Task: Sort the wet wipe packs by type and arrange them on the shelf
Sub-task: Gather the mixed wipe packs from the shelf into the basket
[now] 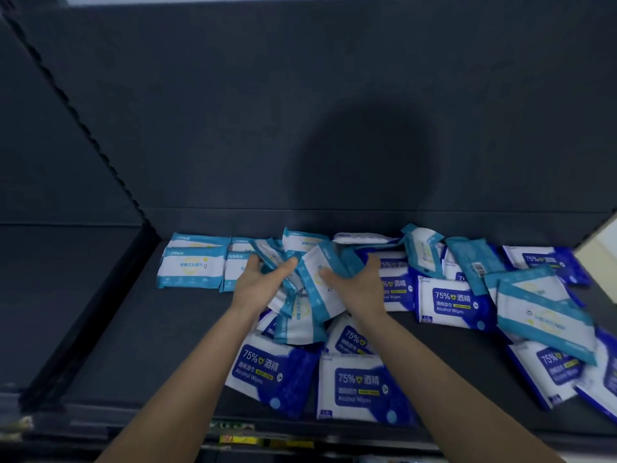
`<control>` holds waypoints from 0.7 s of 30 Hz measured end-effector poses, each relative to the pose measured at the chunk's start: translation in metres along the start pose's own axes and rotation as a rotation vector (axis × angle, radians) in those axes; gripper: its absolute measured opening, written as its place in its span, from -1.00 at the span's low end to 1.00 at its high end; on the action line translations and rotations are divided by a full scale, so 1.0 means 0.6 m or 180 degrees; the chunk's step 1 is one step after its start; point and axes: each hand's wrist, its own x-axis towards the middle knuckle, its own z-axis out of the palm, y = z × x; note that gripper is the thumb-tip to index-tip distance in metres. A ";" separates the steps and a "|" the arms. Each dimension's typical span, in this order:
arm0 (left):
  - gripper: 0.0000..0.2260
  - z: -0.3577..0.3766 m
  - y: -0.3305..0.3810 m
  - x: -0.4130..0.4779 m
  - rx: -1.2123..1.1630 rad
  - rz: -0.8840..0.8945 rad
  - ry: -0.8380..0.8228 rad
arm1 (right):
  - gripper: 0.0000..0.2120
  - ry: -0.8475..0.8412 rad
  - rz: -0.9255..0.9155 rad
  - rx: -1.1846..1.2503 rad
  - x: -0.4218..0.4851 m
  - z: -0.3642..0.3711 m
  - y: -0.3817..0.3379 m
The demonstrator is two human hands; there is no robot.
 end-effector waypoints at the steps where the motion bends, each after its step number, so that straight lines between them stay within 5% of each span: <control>1: -0.01 0.002 0.002 -0.002 0.0017 0.0002 -0.0106 | -0.02 0.0000 -0.0030 0.0012 0.000 0.007 0.004; 4: -0.36 -0.005 -0.002 -0.002 0.0038 0.0020 -0.0464 | -0.10 0.0028 -0.0064 0.0048 0.007 0.012 0.013; 10: -0.48 0.001 -0.003 0.003 -0.1015 -0.0150 -0.0859 | -0.08 -0.0139 0.0254 0.0726 0.012 0.019 0.025; 16: -0.57 0.020 -0.012 -0.003 -0.1612 -0.0234 -0.0953 | -0.42 -0.0439 -0.0212 0.0181 0.004 0.010 0.006; 21: -0.52 0.037 -0.008 -0.011 -0.1612 0.0063 -0.0748 | -0.60 -0.0866 0.0018 0.0158 0.012 -0.008 -0.019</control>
